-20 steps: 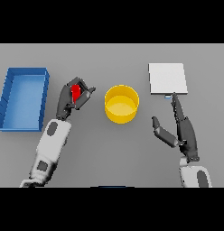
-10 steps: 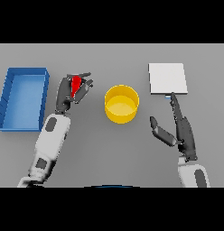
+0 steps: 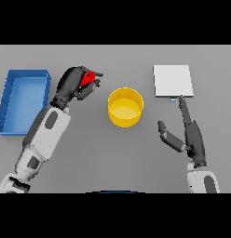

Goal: Pick up the red beaker and tilt it to pour out 1 green nut into yellow bowl. Pick up the yellow bowl and place it on the metallic measuring scale.

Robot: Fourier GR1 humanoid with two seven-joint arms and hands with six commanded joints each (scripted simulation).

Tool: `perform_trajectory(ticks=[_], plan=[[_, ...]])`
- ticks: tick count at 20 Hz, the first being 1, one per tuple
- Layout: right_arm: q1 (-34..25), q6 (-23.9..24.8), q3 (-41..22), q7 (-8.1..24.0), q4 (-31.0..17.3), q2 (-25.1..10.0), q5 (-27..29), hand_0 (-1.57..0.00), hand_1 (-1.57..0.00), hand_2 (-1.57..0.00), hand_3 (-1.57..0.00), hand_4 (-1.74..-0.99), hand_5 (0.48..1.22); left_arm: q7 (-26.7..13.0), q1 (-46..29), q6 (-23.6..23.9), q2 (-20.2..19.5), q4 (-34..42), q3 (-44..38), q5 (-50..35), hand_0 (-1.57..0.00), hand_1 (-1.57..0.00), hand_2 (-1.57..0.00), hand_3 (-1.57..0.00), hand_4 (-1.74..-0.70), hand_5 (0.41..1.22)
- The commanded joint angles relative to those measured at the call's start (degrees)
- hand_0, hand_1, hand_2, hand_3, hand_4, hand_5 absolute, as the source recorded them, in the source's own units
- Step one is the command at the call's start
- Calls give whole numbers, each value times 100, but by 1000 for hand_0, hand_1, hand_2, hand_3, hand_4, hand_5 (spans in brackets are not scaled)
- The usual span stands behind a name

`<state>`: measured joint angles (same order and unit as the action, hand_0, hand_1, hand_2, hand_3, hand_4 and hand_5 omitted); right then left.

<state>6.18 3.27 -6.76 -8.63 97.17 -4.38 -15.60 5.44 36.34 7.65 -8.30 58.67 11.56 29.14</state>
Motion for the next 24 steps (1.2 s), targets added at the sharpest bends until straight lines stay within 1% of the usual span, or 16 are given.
perform_trajectory(ticks=[1,2,4,6,8,10,11,12,15,16,17,18,19,21,22,24], plan=[[-35,32,-6,67,-45,22,-36,1,1,1,1,-1092,665,-55,14,-34,-21,23,60,48,-1559,-1560,-1560,-1555,-1735,1128],[-60,15,12,129,-46,34,14,1,1,1,1,-1092,664,-71,41,-69,-35,39,112,77,-1559,-1560,-1560,-1555,-1735,1136],[-98,-5,-32,138,14,61,6,1,1,1,1,-1096,670,-314,260,-245,-166,-11,418,424,-1564,-1564,-1564,-1561,-1737,1149],[-58,-16,-25,43,23,61,34,1,1,1,1,-1069,685,-488,579,-479,-364,-102,837,914,-1566,-1566,-1566,-1564,-1739,1153],[-39,-26,-43,4,20,33,-8,1,1,1,1,-1056,692,-502,953,-793,-496,-253,1262,1337,-1568,-1568,-1568,-1567,-1739,1177],[-126,7,-29,85,-49,71,-13,1,1,1,1,-1062,691,-554,1313,-1082,-554,-473,1615,1686,-1569,-1569,-1569,-1568,-1740,1193],[-61,2,-47,3,26,64,-16,1,1,1,1,-1068,689,-525,1431,-1244,-557,-542,1857,1882,-1569,-1570,-1569,-1569,-1740,1199],[16,-1,-86,-15,38,54,-78,1,1,1,1,-1070,686,-580,1643,-1439,-522,-653,2029,2040,-1570,-1570,-1570,-1569,-1689,1203],[-26,-80,-48,-42,-4,69,68,1,1,1,1,-1063,681,-501,2061,-1956,-582,-867,2539,2453,-1570,-1570,-1570,-1570,-1582,1212],[23,-90,-35,40,-23,81,95,1,1,1,1,-1060,675,-526,2176,-2087,-580,-991,2691,2579,-1570,-1571,-1571,-1570,-1612,1214],[2,-124,-28,23,-25,87,148,1,1,1,1,-1057,674,-500,2351,-2182,-523,-1124,2788,2651,-1571,-1571,-1571,-1570,-1637,1215],[25,-94,-58,-7,1,89,84,1,1,1,1,-1056,672,-382,2448,-2195,-522,-1253,2946,2777,-1571,-1571,-1571,-1571,-1657,1216],[-18,-105,-64,81,-28,104,88,1,1,1,1,-1065,676,-338,2505,-2237,-504,-1358,3118,2909,-1571,-1571,-1571,-1571,-1672,1217],[24,-159,-89,5,-3,52,72,1,1,1,1,-1066,689,-307,2787,-2287,-445,-1636,3403,3181,-1571,-1571,-1571,-1571,-1696,1219],[13,-173,-61,37,20,20,97,1,1,1,1,-1069,689,-287,2876,-2375,-442,-1642,3551,3286,-1571,-1571,-1571,-1571,-1705,1219],[-27,-166,-99,40,-16,79,88,1,1,1,1,-1063,694,-253,3034,-2360,-421,-1865,3779,3479,-1571,-1571,-1571,-1571,-1718,1220]])
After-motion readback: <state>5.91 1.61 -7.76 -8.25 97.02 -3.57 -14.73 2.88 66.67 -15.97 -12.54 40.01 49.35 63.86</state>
